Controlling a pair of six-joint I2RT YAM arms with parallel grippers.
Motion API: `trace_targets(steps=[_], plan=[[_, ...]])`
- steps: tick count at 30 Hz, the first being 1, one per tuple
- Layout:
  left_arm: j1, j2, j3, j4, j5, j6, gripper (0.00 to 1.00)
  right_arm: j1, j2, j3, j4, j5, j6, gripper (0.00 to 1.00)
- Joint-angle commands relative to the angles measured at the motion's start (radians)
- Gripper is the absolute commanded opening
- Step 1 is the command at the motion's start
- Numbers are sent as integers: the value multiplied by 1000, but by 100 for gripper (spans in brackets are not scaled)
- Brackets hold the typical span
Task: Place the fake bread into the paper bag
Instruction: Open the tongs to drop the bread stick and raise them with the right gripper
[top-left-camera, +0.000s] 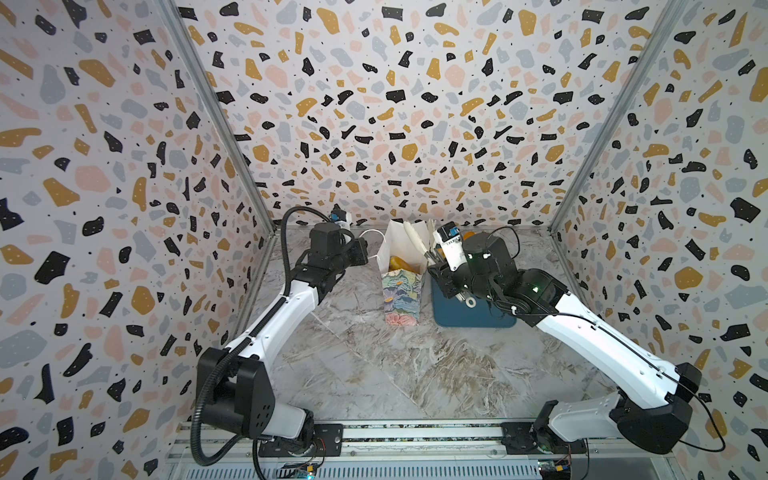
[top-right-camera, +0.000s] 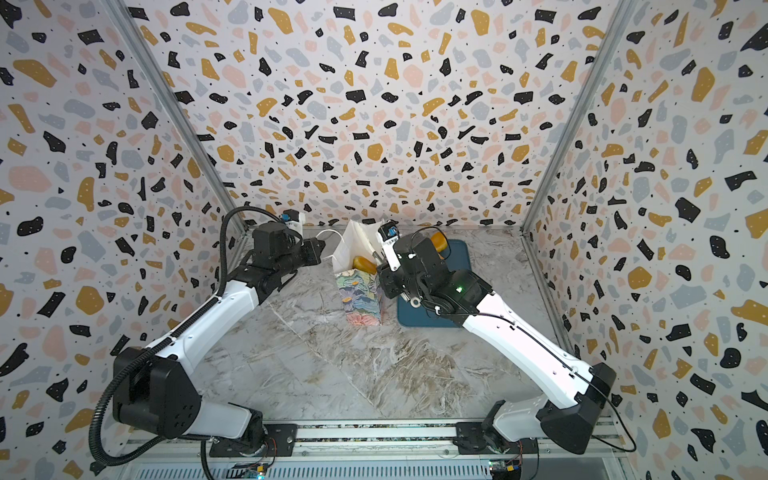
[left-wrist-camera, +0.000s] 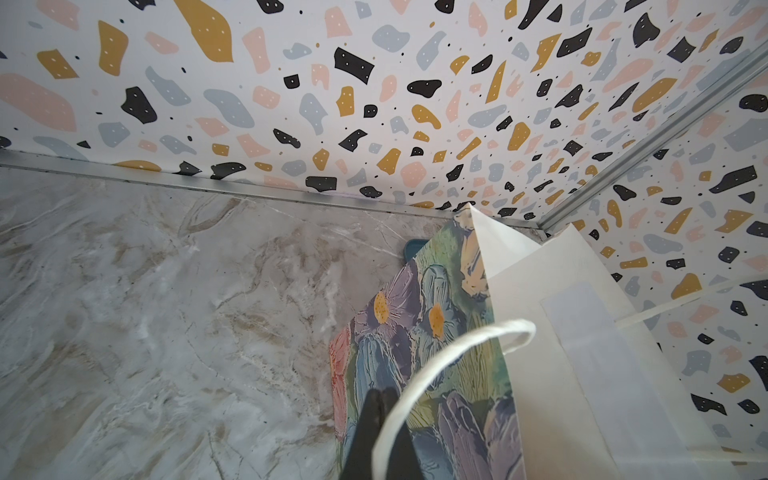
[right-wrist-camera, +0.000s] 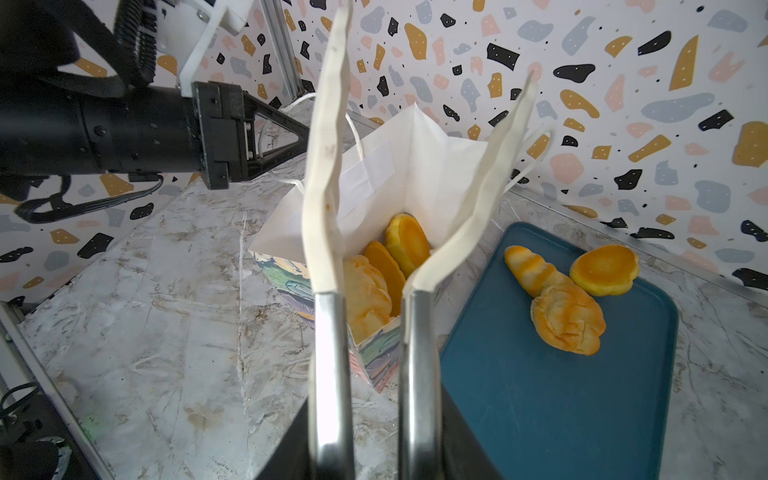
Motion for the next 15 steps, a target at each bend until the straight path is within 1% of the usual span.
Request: trace_targets(steps=[1, 8, 15], plan=[[6, -6, 17, 21, 13, -3, 0, -12, -53, 43, 43, 32, -13, 38], [7, -7, 18, 21, 14, -1, 0, -64, -72, 18, 46, 16, -10, 38], [6, -7, 17, 20, 12, 0, 0, -155, -120, -39, 74, -36, 2, 39]])
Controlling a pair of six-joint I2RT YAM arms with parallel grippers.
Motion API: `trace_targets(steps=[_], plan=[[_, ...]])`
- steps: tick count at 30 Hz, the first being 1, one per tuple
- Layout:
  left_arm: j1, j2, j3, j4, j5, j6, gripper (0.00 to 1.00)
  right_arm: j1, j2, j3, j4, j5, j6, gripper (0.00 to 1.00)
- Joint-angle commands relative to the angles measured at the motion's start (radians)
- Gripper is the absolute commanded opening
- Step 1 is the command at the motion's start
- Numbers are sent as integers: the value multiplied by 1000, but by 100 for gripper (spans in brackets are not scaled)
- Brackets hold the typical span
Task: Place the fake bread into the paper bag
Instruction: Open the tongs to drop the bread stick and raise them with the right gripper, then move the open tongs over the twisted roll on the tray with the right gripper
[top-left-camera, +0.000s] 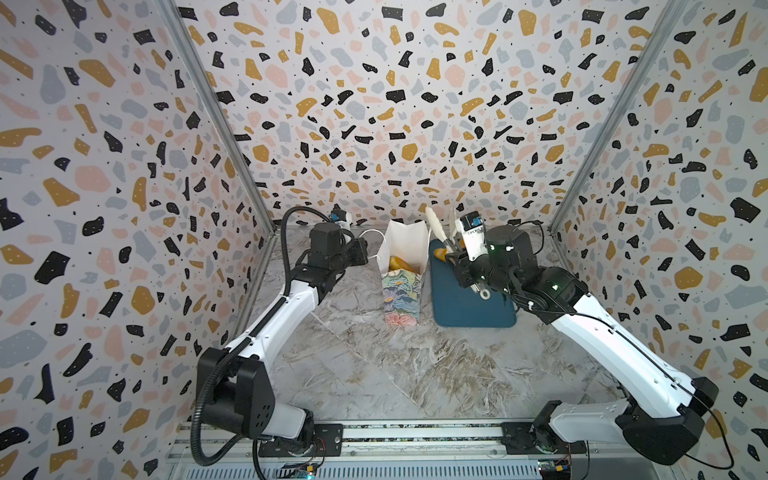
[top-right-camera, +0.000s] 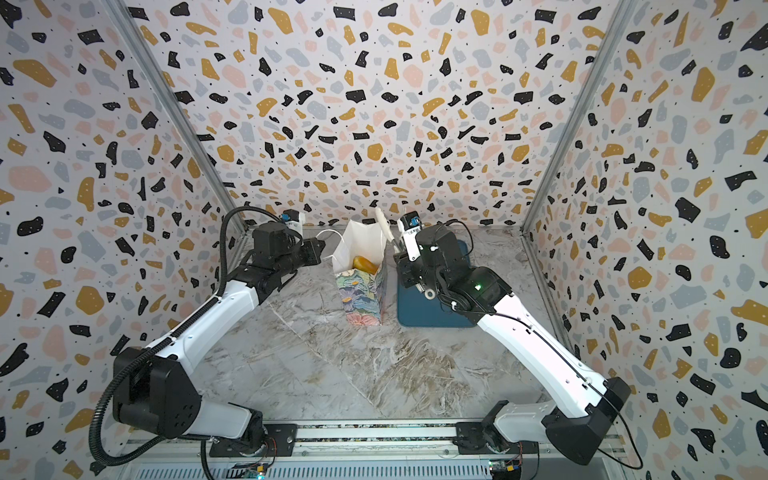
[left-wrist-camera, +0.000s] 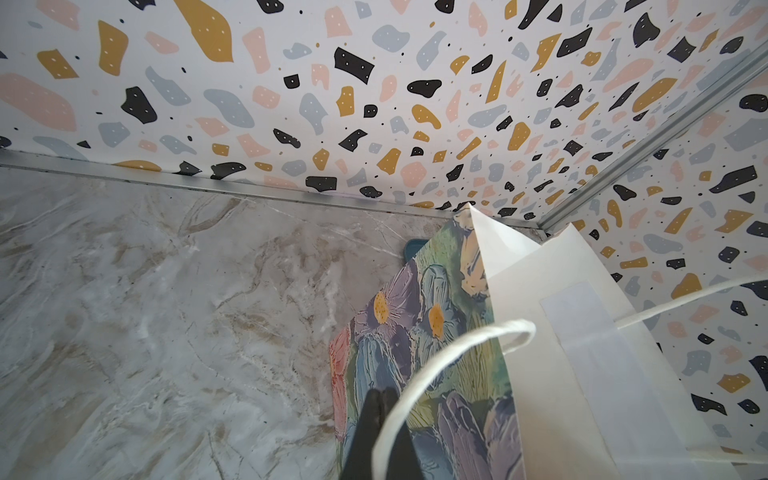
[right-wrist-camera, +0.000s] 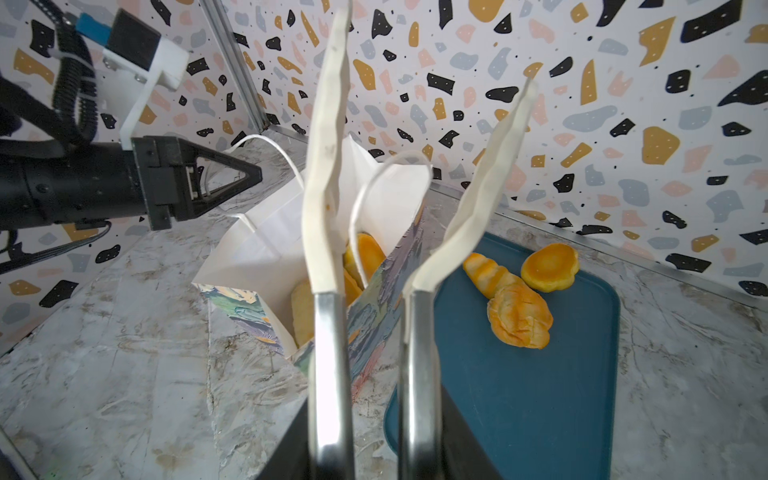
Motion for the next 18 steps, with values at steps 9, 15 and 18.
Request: trace_targets(steps=[9, 15, 18], plan=[[6, -5, 17, 20, 12, 0, 0, -139, -81, -81, 56, -62, 6, 40], [7, -4, 18, 18, 10, -1, 0, -222, -76, -137, 57, -115, 12, 41], [6, -1, 18, 18, 9, 0, 0, -250, -67, -163, 55, -130, 10, 43]])
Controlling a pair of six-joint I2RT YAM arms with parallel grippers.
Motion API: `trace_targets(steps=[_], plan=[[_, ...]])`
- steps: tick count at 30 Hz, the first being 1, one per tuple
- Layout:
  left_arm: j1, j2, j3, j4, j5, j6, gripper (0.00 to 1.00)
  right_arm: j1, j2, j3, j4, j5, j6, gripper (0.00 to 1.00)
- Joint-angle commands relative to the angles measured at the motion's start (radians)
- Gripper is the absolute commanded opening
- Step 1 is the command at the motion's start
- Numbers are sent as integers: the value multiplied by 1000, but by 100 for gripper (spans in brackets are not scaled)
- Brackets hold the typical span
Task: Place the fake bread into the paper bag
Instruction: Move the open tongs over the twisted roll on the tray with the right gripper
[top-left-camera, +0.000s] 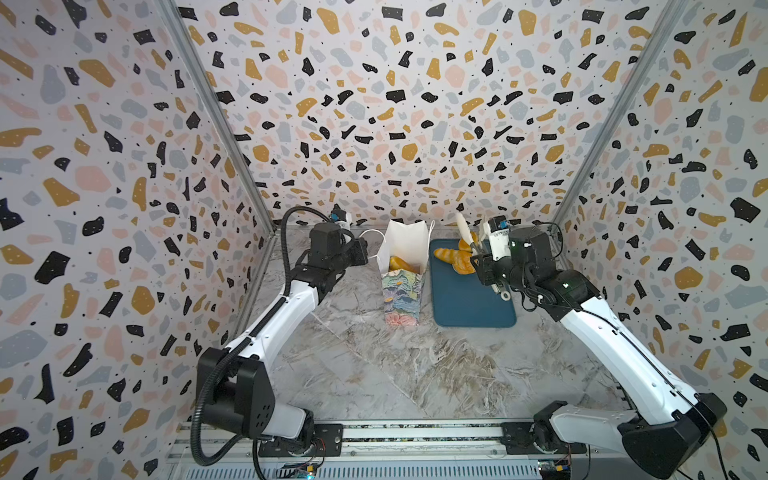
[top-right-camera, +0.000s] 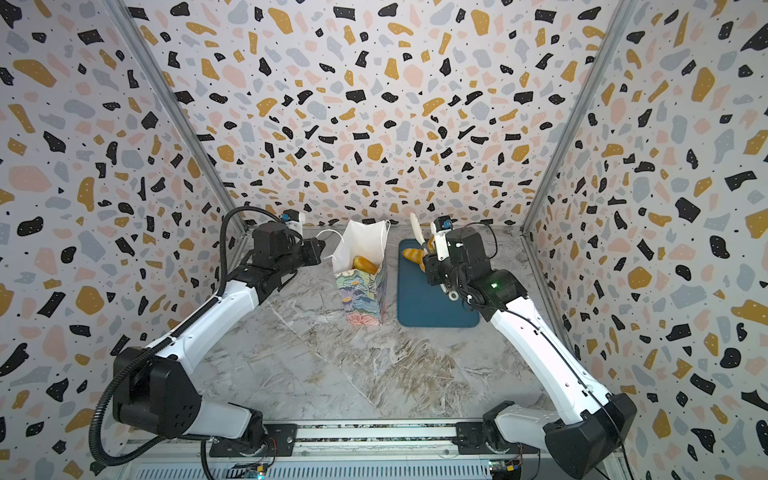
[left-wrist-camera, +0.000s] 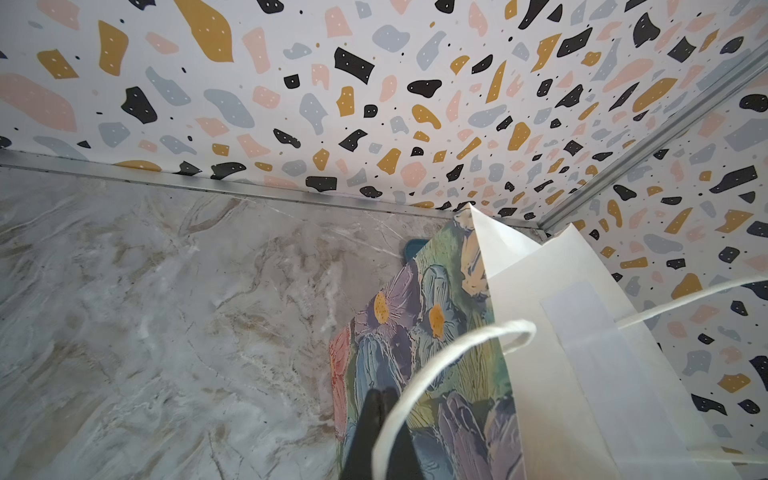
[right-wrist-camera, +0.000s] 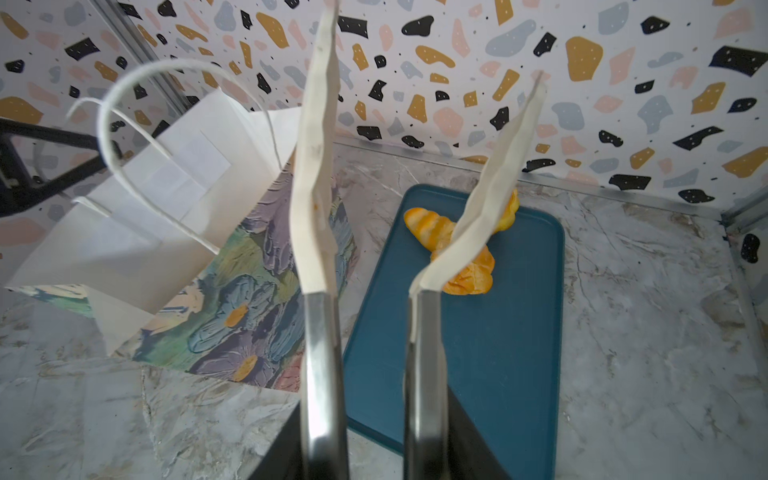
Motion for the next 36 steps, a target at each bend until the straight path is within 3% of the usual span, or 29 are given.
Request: trace_targets(steps=[1, 36], plan=[[6, 0, 18, 18, 9, 0, 0, -27, -13, -8, 35, -32, 4, 43], [6, 7, 21, 15, 9, 2, 0, -199, 186, -168, 57, -178, -10, 51]])
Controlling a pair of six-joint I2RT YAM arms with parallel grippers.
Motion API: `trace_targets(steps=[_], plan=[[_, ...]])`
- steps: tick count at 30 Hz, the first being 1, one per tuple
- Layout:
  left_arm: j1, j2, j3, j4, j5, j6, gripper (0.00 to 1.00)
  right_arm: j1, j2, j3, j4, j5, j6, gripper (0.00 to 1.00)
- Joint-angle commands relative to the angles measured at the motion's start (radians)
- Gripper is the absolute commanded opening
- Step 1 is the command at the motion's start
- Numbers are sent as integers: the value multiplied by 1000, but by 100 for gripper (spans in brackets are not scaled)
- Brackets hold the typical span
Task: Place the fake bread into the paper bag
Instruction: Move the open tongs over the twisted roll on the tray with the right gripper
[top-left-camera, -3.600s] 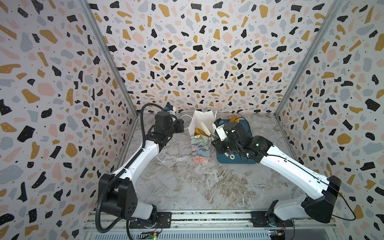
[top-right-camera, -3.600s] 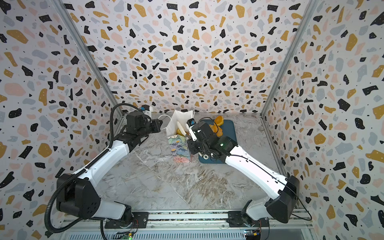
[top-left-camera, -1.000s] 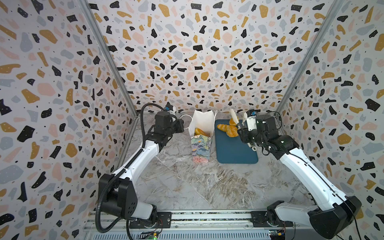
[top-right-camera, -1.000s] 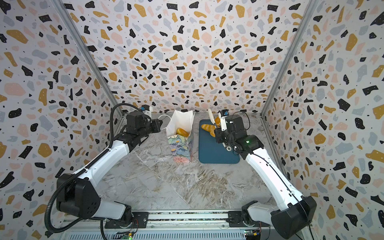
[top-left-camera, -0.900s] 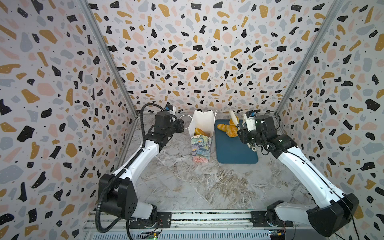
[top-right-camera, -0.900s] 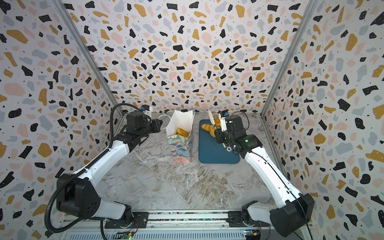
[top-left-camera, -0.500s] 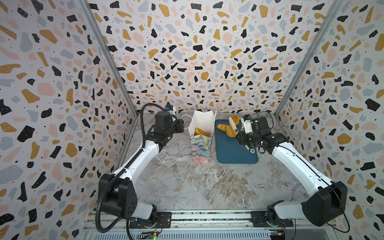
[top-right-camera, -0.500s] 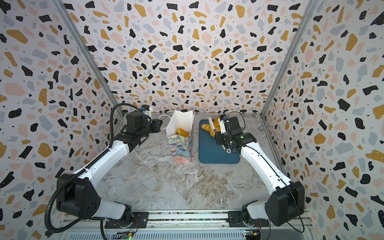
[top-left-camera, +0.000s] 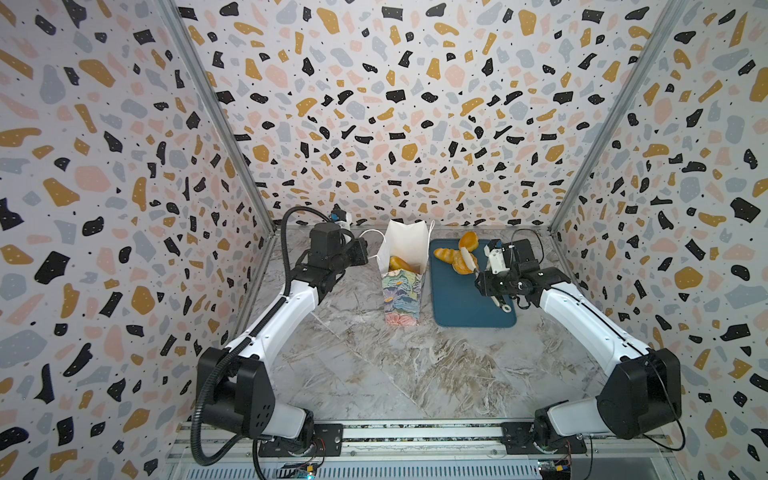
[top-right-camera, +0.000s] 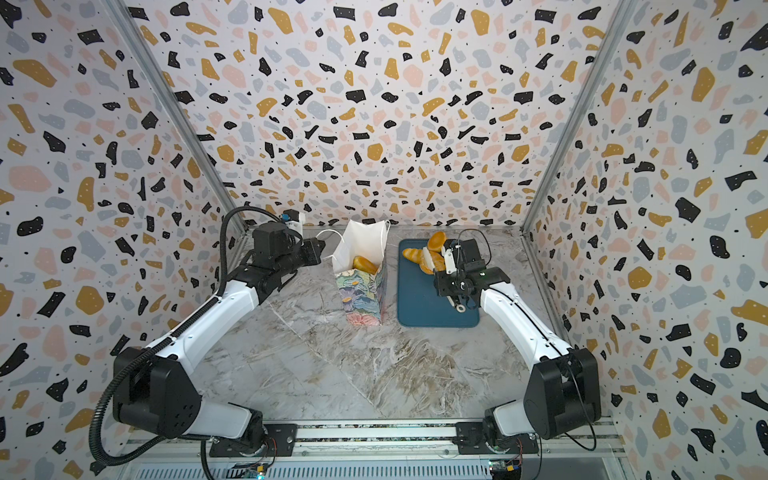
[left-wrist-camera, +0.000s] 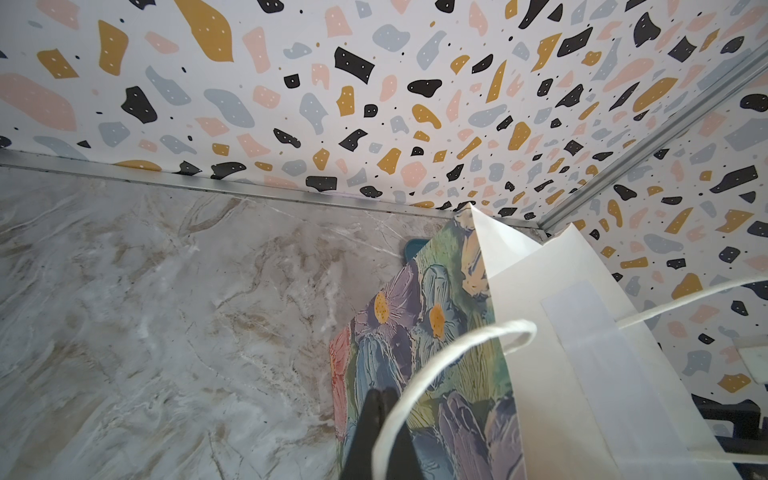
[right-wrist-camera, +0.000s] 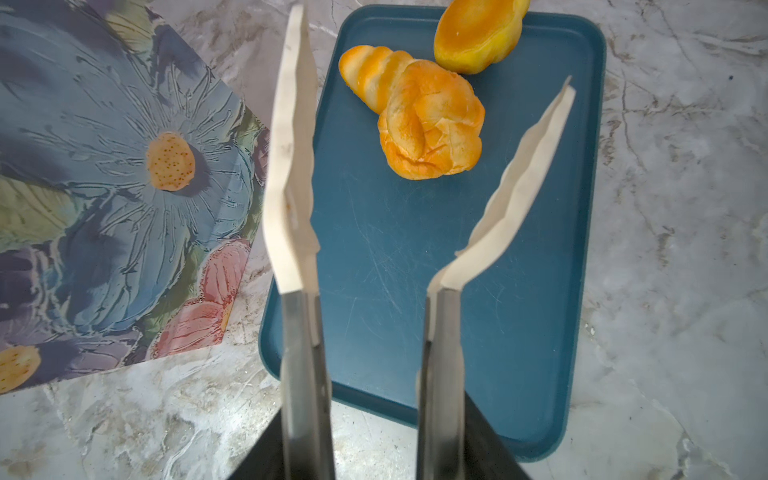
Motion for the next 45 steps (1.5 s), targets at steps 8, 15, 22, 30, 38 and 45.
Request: trace_targets(steps=[8, 15, 22, 30, 38, 45], plan=[[6, 4, 21, 13, 8, 2, 0, -31, 44, -5, 36, -54, -9, 53], [6, 4, 21, 14, 9, 2, 0, -52, 97, 7, 33, -78, -10, 53], [6, 2, 21, 14, 8, 3, 0, -63, 149, 29, 22, -92, -15, 54], [7, 2, 21, 14, 10, 3, 0, -65, 197, 53, 26, -107, -18, 54], [5, 0, 20, 13, 10, 3, 0, -71, 233, 74, 38, -113, -20, 55], [7, 0, 21, 14, 8, 4, 0, -76, 273, 106, 47, -122, -21, 56]])
